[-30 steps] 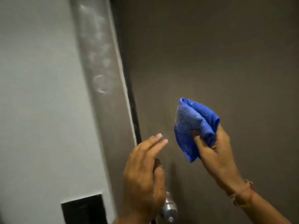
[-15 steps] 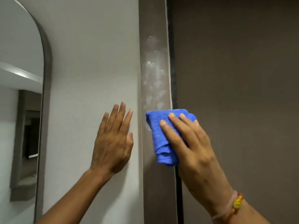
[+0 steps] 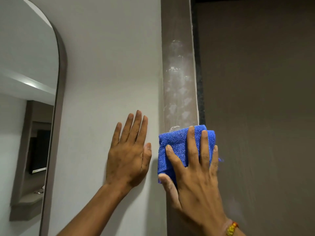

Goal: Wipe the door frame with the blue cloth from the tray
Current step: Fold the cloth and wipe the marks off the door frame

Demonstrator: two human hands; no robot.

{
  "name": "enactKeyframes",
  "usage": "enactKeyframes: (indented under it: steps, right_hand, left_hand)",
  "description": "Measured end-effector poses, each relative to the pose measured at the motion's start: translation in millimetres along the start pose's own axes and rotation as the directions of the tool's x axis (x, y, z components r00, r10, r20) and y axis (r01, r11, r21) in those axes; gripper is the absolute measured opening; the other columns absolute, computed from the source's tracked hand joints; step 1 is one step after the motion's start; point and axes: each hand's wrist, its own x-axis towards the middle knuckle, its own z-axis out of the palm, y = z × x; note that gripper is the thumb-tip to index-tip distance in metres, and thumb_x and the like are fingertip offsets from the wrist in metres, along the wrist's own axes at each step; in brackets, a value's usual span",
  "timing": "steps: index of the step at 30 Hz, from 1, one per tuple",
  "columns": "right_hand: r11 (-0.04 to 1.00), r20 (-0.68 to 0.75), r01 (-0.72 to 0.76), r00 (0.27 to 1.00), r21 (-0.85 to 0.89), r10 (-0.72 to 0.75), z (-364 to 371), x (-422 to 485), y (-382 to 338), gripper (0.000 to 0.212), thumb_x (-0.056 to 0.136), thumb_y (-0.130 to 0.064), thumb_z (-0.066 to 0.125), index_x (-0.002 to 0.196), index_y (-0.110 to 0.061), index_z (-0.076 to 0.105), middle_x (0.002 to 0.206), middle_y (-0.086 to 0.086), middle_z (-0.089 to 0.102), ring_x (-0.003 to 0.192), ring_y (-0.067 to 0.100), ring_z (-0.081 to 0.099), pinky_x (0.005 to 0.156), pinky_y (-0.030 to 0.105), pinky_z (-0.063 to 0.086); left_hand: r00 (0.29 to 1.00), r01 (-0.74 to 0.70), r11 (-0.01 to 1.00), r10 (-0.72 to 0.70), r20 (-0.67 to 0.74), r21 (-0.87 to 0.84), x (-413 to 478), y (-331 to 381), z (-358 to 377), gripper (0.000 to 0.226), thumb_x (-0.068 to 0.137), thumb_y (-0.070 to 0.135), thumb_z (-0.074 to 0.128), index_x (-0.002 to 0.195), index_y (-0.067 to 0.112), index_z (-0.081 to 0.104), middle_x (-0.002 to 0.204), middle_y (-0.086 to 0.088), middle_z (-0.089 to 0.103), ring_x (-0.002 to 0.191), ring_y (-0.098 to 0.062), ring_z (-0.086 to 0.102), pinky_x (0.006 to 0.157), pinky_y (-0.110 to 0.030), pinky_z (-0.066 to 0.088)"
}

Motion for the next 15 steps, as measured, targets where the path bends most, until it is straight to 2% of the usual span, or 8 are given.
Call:
enactKeyframes:
  steps: [4,7,10,12,15]
  right_hand:
    - [0.992,-0.03,-0.009,1.0,-0.127,0.005,7.1,2.2,-2.1,0.056,0.089,-0.061,0.027,0.131,-0.028,0.041,0.151,0.026,0.024,0.139,0.045,0.013,0.104,0.069,0.021]
    - [0.987,-0.044,-0.017,0.999,-0.159,0.011,11.5,4.0,-2.6,0.059,0.086,-0.058,0.034,0.137,-0.027,0.035,0.151,0.025,0.024,0.139,0.045,0.016,0.103,0.069,0.025]
    - [0.986,-0.041,-0.041,0.999,-0.161,0.034,9.2,19.4,-5.0,0.065,0.086,-0.055,0.033,0.144,-0.027,0.025,0.152,0.025,0.023,0.14,0.046,0.016,0.102,0.071,0.03]
    - [0.983,-0.055,-0.054,0.997,-0.176,0.045,3.4,42.8,-5.2,0.066,0.087,-0.053,0.03,0.146,-0.025,0.02,0.153,0.025,0.02,0.141,0.047,0.013,0.103,0.071,0.028]
    - [0.982,-0.043,-0.06,0.998,-0.181,0.053,-5.8,80.4,-4.4,0.067,0.09,-0.053,0.029,0.148,-0.026,0.008,0.156,0.024,0.008,0.143,0.045,0.003,0.108,0.07,0.016]
  left_hand:
    - [1.0,0.001,1.0,-0.001,-0.002,-0.007,-0.2,-0.3,1.3,0.065,0.09,0.036,0.022,0.148,0.016,0.0,0.159,-0.004,0.001,0.146,-0.018,-0.003,0.118,-0.042,0.005]
    - [1.0,0.003,1.0,-0.003,-0.006,-0.018,-0.5,-0.5,1.5,0.065,0.09,0.036,0.023,0.148,0.015,0.001,0.159,-0.005,0.003,0.147,-0.018,-0.002,0.118,-0.042,0.006]
    - [1.0,-0.001,1.0,0.001,-0.009,-0.021,-0.5,-0.5,1.5,0.064,0.09,0.037,0.021,0.148,0.015,0.003,0.159,-0.005,0.005,0.147,-0.019,0.001,0.117,-0.043,0.008]
    - [1.0,0.001,0.999,-0.001,-0.009,-0.032,-0.7,-0.7,0.9,0.064,0.091,0.037,0.02,0.148,0.015,0.003,0.159,-0.006,0.005,0.147,-0.02,0.002,0.117,-0.043,0.009]
    - [1.0,0.003,0.999,-0.004,-0.008,-0.032,-0.5,-0.5,0.9,0.063,0.091,0.038,0.02,0.148,0.015,0.005,0.158,-0.006,0.008,0.146,-0.021,0.006,0.116,-0.044,0.011]
